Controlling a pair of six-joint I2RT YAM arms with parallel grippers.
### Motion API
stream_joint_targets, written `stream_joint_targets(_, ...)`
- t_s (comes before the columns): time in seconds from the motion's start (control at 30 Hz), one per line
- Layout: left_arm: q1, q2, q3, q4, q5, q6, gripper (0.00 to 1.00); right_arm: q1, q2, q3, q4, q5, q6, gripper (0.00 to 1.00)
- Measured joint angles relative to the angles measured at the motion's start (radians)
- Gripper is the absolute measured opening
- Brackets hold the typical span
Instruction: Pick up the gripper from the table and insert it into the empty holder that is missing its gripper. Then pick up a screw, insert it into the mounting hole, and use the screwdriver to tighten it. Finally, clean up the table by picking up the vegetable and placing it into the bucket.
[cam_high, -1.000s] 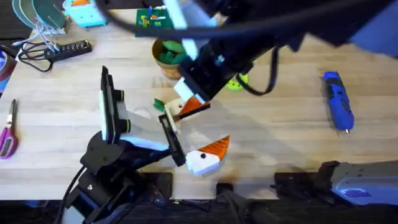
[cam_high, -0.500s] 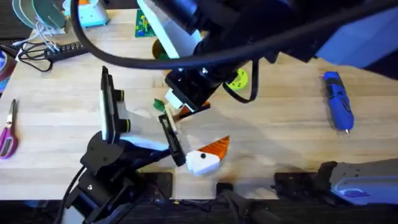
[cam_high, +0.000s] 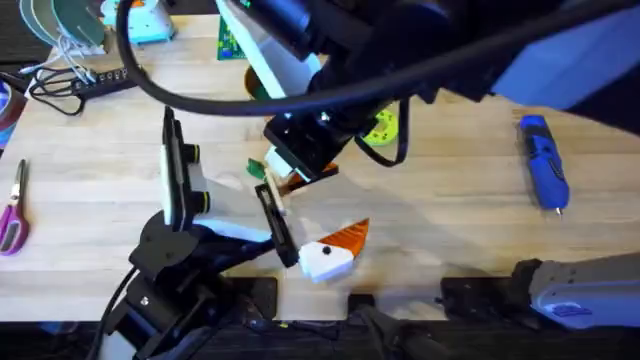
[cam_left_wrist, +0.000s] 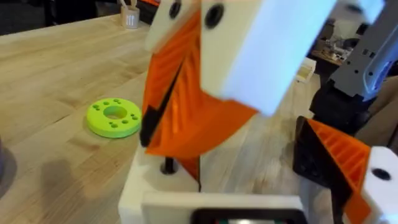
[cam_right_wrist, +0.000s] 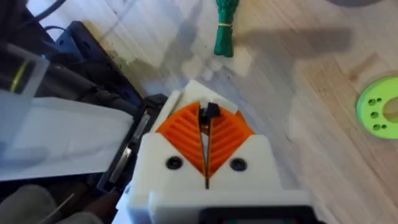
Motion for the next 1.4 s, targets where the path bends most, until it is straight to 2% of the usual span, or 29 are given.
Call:
stream_joint_targets(0.5,0.0,0.0,0.0,-0.001,0.0,-0.003,0.992,0.002,0.036,0.003,-0.003,-0.015,0.002,0.022)
stream_joint_targets(0.63,0.0,0.0,0.0,-0.001,0.0,-0.004,0.992,0.005,0.035,0.003,-0.006,-0.021,0.009,0.365)
stream_joint_targets(0.73,0.0,0.0,0.0,-0.001,-0.001,-0.004,0.992,-0.005,0.03,0.004,-0.022,0.002,0.006,0.729)
stream_joint_targets(0.77,0.0,0.0,0.0,0.0,-0.001,-0.004,0.992,-0.014,0.025,0.004,-0.034,0.007,0.008,0.878)
stream_joint_targets(0.8,0.0,0.0,0.0,0.0,0.0,-0.003,0.992,-0.021,0.016,0.004,-0.047,0.014,0.006,0.964)
stream_joint_targets(0.97,0.0,0.0,0.0,0.0,0.0,0.0,0.992,-0.039,-0.05,0.004,-0.108,0.03,0.003,0.99)
stream_joint_targets(1.2,0.0,0.0,0.0,0.0,0.002,0.0,0.992,-0.118,-0.21,-0.009,-0.136,0.096,-0.018,0.991)
stream_joint_targets(1.3,0.0,0.0,0.0,0.0,0.002,0.0,0.992,-0.148,-0.295,-0.088,-0.121,0.11,-0.019,0.991)
stream_joint_targets(1.4,0.0,0.0,0.0,0.0,0.002,0.0,0.992,-0.173,-0.394,-0.221,-0.07,0.112,-0.016,0.991)
